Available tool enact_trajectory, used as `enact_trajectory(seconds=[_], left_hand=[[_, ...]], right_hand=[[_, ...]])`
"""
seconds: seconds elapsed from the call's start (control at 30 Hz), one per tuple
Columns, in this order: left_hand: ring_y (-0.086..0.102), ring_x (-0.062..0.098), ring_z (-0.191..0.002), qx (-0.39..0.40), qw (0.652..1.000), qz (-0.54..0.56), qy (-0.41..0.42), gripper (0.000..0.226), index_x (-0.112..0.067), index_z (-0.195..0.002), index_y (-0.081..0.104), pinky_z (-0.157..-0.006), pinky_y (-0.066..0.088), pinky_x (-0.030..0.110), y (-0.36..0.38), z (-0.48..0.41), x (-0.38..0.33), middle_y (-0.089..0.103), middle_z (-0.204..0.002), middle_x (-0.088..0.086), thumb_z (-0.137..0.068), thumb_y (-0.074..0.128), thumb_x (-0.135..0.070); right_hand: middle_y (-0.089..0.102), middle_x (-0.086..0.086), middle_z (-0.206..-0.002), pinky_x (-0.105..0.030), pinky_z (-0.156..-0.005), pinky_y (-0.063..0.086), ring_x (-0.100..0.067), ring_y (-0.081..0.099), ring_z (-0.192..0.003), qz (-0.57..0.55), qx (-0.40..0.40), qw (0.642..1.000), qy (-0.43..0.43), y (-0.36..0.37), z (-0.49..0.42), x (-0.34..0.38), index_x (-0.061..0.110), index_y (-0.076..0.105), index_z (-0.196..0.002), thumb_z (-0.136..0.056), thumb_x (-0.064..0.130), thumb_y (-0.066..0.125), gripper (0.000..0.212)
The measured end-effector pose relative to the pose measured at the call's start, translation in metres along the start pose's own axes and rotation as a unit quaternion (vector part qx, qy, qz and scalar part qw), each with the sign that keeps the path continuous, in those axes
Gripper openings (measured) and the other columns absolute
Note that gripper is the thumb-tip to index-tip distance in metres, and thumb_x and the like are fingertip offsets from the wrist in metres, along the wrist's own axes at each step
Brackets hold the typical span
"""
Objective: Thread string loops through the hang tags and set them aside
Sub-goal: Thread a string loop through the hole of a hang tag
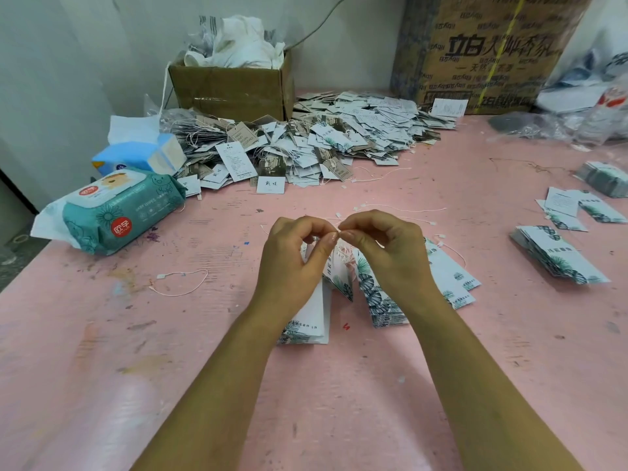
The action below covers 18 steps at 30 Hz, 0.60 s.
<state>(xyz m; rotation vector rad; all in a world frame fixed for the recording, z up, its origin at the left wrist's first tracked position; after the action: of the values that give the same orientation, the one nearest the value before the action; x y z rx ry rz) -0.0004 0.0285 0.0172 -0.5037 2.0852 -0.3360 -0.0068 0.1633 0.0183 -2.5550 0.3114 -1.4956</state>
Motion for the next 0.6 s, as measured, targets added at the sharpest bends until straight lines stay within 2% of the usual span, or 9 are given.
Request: enact_trajectory(seconds=[0.2,0.4,0.47,0.6], left_hand=[[0.043,0.000,-0.083,0.001,1.000,-0.018,0.010,0.004,-0.009,-0.087,0.068,-0.072,0.030,0.001,0.000,0.000,-0.002,0.048,-0.077,-0.024,-0.084,0.066,-0.007],[0.043,-0.001,-0.083,-0.009,0.999,-0.030,0.014,0.002,-0.009,-0.084,0.069,-0.073,0.032,0.002,-0.002,0.000,-0.002,0.048,-0.076,-0.025,-0.082,0.068,-0.008],[0.043,-0.002,-0.083,-0.009,0.999,-0.032,0.014,0.002,-0.010,-0.084,0.069,-0.073,0.031,0.002,-0.002,0.000,-0.001,0.049,-0.075,-0.024,-0.082,0.068,-0.010],[0.045,0.001,-0.082,0.003,1.000,-0.015,0.007,0.003,-0.012,-0.084,0.069,-0.072,0.032,0.003,-0.001,0.000,0.001,0.051,-0.076,-0.023,-0.081,0.069,-0.013]], right_hand=[[0.063,0.022,-0.069,-0.015,-0.072,0.047,0.002,0.059,-0.072,0.012,0.017,1.000,-0.008,0.003,0.000,0.000,0.033,0.063,-0.076,-0.080,0.000,0.066,0.033],[0.066,0.011,-0.078,-0.024,-0.078,0.054,-0.007,0.063,-0.078,-0.016,0.018,1.000,0.006,0.004,0.000,-0.003,0.031,0.066,-0.083,-0.080,-0.001,0.065,0.032],[0.066,0.010,-0.074,-0.024,-0.074,0.054,-0.006,0.063,-0.075,-0.047,0.020,0.998,0.029,0.005,-0.001,-0.008,0.030,0.065,-0.086,-0.080,-0.003,0.065,0.033],[0.066,0.011,-0.065,-0.022,-0.066,0.052,-0.006,0.062,-0.067,-0.092,0.039,0.993,0.063,0.006,-0.001,-0.013,0.020,0.067,-0.077,-0.079,-0.004,0.065,0.024]])
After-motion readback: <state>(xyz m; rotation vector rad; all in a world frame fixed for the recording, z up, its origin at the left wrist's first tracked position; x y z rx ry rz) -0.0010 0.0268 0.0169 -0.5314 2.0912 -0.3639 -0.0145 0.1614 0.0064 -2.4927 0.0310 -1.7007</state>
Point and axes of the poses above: each hand's wrist, its own z-axis away from the middle knuckle, its own y-axis out of the palm, x = y × z, the point moved 7 cm from there along -z, towards the middle knuckle
